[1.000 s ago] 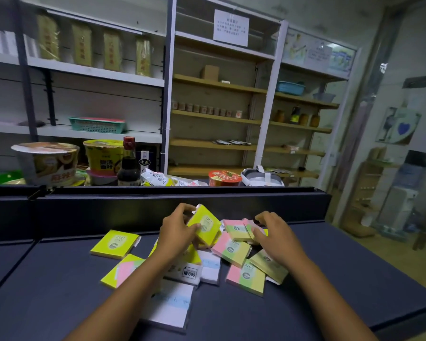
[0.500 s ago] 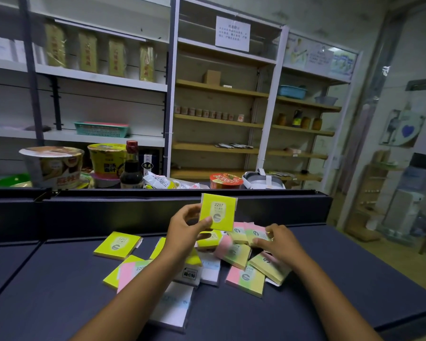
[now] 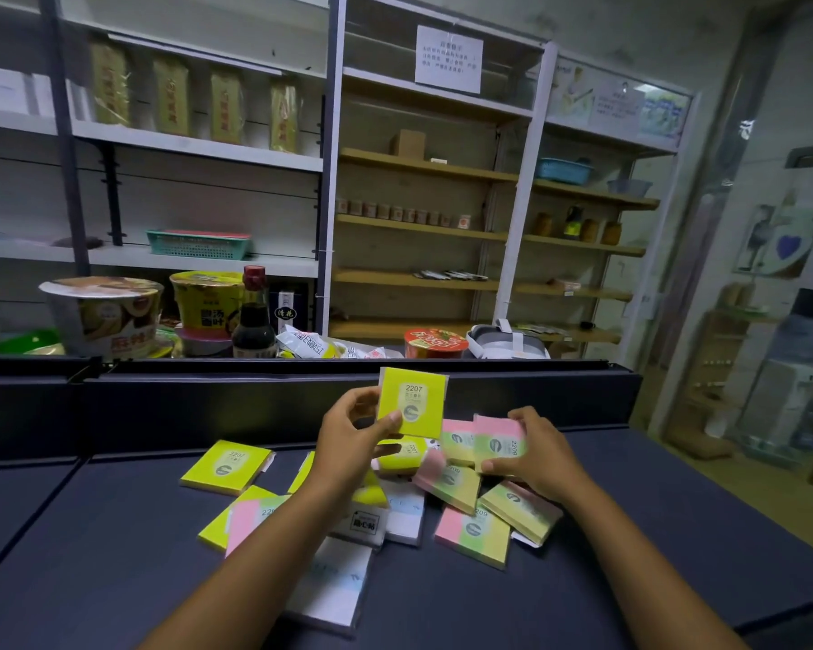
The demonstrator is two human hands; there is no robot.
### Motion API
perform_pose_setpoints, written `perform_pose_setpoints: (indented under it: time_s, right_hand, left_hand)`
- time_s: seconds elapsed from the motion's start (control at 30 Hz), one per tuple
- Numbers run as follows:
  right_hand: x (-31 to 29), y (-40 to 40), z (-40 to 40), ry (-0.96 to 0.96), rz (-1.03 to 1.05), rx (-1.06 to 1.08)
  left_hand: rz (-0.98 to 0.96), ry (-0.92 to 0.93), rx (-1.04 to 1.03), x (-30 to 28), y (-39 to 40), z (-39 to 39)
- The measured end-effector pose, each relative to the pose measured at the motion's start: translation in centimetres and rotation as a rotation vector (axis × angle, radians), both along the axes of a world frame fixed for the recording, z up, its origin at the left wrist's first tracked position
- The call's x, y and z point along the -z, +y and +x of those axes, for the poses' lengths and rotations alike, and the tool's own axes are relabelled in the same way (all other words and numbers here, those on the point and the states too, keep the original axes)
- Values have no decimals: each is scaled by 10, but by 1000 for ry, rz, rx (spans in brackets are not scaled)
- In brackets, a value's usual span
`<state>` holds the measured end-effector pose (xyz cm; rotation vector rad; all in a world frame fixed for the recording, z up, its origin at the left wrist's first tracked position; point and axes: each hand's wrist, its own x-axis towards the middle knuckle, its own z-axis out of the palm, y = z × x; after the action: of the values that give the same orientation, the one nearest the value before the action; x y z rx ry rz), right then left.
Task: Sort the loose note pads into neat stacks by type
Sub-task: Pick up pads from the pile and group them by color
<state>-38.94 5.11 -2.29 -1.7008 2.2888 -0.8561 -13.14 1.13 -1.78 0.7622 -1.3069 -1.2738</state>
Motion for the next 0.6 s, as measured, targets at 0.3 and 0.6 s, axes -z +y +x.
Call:
perform_pose_setpoints:
  time_s: [0.3, 0.6]
  right_hand:
    - [-1, 21, 22, -446, -263, 20]
    - [-9, 49, 111, -673, -515, -76]
  left_hand:
    - [-20, 111, -15, -5, 16, 19]
    - [-65, 198, -124, -11, 50, 112]
